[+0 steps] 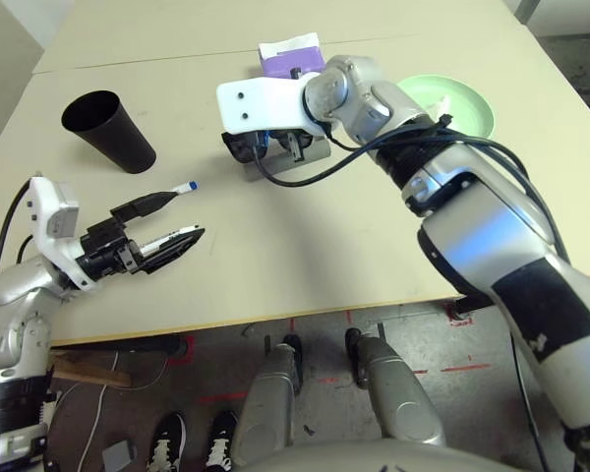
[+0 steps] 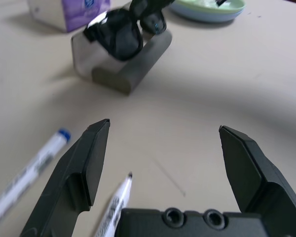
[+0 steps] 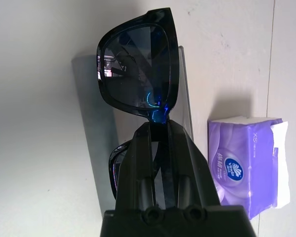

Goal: Organize and tidy the items on the table.

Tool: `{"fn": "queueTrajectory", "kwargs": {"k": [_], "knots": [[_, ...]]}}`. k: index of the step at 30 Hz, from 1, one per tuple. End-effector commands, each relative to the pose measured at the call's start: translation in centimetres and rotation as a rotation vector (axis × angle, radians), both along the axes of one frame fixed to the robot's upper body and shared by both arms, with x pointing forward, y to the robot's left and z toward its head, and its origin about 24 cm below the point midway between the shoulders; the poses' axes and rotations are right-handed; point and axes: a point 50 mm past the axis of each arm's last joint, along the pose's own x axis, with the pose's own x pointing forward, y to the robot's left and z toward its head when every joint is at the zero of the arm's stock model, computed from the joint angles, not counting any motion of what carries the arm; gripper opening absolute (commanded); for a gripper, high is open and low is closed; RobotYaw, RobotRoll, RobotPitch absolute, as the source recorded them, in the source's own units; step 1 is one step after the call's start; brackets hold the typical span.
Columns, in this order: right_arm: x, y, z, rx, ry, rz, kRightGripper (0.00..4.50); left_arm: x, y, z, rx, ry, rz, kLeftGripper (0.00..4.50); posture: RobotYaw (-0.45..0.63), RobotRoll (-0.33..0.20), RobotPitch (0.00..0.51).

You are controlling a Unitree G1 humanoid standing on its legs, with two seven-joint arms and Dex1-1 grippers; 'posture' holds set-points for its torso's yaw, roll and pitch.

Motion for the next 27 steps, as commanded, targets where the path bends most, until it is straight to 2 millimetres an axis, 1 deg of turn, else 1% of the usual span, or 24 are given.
{"fn": "queueTrajectory", "kwargs": {"k": [1, 10, 19, 27], "knots": [[-0.4, 0.9, 0.5, 0.015, -0.029, 0.035, 0.14, -0.6, 0.2, -0.2, 0.003, 0.002, 0.031, 4.50, -0.10, 0.000, 0.303], [0.2, 0.3, 0.1, 0.022, -0.069, 0.004, 0.14, -1.2, -0.1, -0.1, -0.017, -0.003, 0.038, 4.50, -0.09, 0.000, 0.305], [0.7, -0.5, -0.5, 0.016, -0.083, -0.033, 0.14, -0.4, -0.3, 0.5, -0.033, -0.016, 0.071, 4.50, -0.10, 0.000, 0.307], [0.9, -0.8, -0.6, 0.019, -0.089, -0.050, 0.14, -0.4, -0.6, 0.7, -0.039, -0.018, 0.063, 4.50, -0.10, 0.000, 0.310]]}}
